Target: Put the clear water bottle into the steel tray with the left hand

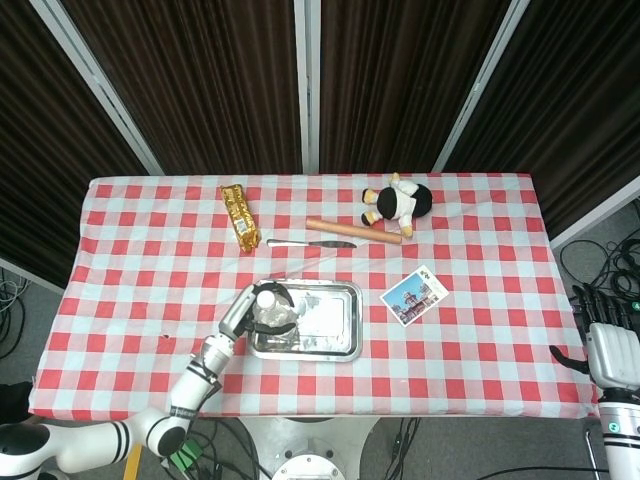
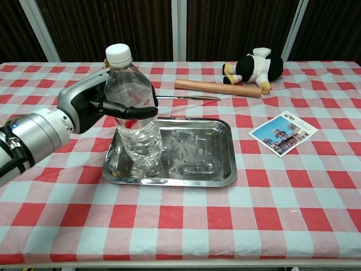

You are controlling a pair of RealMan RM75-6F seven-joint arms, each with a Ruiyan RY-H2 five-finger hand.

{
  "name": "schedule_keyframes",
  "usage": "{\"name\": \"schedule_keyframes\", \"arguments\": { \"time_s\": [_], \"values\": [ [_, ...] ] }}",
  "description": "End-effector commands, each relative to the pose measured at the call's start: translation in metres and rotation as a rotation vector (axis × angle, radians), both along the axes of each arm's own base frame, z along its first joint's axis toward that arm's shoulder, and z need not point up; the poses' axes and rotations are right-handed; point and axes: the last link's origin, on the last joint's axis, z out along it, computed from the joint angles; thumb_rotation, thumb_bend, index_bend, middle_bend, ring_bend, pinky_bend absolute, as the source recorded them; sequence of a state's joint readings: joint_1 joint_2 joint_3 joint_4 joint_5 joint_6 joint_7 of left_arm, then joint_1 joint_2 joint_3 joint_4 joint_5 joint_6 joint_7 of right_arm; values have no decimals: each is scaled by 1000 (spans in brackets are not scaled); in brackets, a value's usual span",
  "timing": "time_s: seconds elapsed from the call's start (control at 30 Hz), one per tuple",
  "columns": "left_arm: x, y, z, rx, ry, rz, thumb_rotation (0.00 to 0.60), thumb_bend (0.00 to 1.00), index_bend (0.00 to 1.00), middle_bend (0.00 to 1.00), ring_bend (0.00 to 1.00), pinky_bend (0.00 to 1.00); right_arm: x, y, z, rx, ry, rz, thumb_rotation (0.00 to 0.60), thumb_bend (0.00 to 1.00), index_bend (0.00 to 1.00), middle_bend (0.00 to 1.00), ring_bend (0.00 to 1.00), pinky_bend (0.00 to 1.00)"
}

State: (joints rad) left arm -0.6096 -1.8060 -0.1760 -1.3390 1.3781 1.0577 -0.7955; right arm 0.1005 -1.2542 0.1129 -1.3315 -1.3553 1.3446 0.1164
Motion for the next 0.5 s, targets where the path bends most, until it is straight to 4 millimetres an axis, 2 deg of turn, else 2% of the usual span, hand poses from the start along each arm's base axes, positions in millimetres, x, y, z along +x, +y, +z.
{"name": "schedule_keyframes", "arguments": {
  "time_s": [0.03,0.23,0.4,0.5],
  "values": [
    [0,1,0,-9,-6,2,600,160,534,548,420,430,0,0,0,-2,-1,1,600,101,64,25,0,0],
    [4,1,2,-3,-34,-5,600,54,433,396,274,332,0,0,2,-7,-4,2,600,101,64,25,0,0],
    [5,2,4,-1,-47,-1,600,26,380,372,258,313,0,1,2,-6,-7,2,600,101,64,25,0,0],
    [9,1,12,19,-68,-9,600,5,311,365,254,305,0,1,2,-7,-7,2,600,101,64,25,0,0]
  ]
}}
